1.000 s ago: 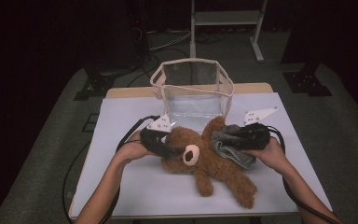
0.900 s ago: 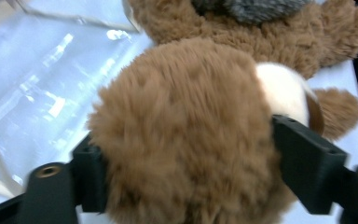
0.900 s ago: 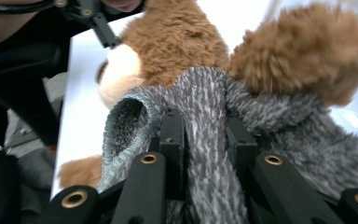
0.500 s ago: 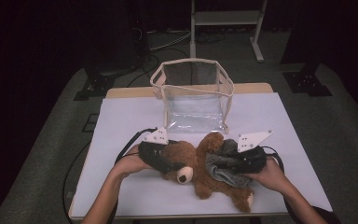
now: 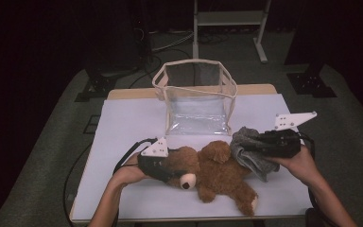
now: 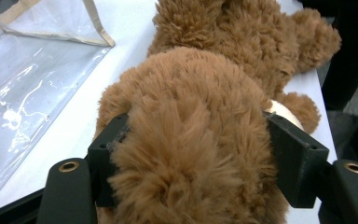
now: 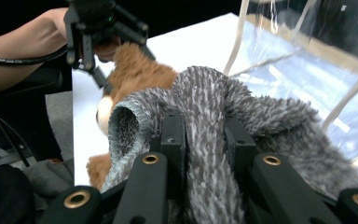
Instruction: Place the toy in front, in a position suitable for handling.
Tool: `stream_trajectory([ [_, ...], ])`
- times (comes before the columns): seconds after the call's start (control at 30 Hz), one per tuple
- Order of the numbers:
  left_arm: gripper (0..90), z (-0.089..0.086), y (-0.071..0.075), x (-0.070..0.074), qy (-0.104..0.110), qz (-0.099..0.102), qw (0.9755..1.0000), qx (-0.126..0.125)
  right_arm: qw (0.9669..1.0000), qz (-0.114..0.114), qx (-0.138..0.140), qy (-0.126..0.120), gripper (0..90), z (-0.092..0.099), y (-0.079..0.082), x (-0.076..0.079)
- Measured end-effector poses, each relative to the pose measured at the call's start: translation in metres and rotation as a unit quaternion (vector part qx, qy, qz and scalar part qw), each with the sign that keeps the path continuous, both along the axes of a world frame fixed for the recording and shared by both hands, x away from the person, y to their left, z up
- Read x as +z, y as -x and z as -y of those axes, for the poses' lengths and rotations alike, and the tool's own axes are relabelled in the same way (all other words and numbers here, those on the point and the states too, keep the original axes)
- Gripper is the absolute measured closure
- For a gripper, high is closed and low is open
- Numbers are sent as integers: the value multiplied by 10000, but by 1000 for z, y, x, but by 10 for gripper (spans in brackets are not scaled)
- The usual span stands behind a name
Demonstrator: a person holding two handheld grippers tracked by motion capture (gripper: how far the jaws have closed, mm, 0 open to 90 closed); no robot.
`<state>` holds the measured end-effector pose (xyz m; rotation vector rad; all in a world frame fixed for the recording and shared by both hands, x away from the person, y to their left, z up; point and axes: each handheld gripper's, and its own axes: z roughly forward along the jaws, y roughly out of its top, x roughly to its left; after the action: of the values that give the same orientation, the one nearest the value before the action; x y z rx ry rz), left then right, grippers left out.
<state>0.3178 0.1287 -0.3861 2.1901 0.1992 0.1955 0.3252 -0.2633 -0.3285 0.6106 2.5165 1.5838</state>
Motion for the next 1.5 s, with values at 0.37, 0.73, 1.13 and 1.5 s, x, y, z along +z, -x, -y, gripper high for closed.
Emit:
stream_trajectory([
  [0.37, 308, 1, 11, 4, -210, 204, 9995, -120, 9960, 155, 701, 531, 729, -60, -24, 48],
  [0.73, 308, -6, 12, 2, -96, 193, 9996, -208, 9800, -474, 1343, 1393, 727, -123, -34, -7],
  [1.13, 360, -12, 7, 0, 205, 6, 9998, 65, 9873, -544, 1060, 1055, 734, -89, -15, -18],
  [1.5, 406, -15, 6, -4, 305, -31, 9995, 11, 9792, -236, 1602, 1223, 736, -156, -35, 12],
])
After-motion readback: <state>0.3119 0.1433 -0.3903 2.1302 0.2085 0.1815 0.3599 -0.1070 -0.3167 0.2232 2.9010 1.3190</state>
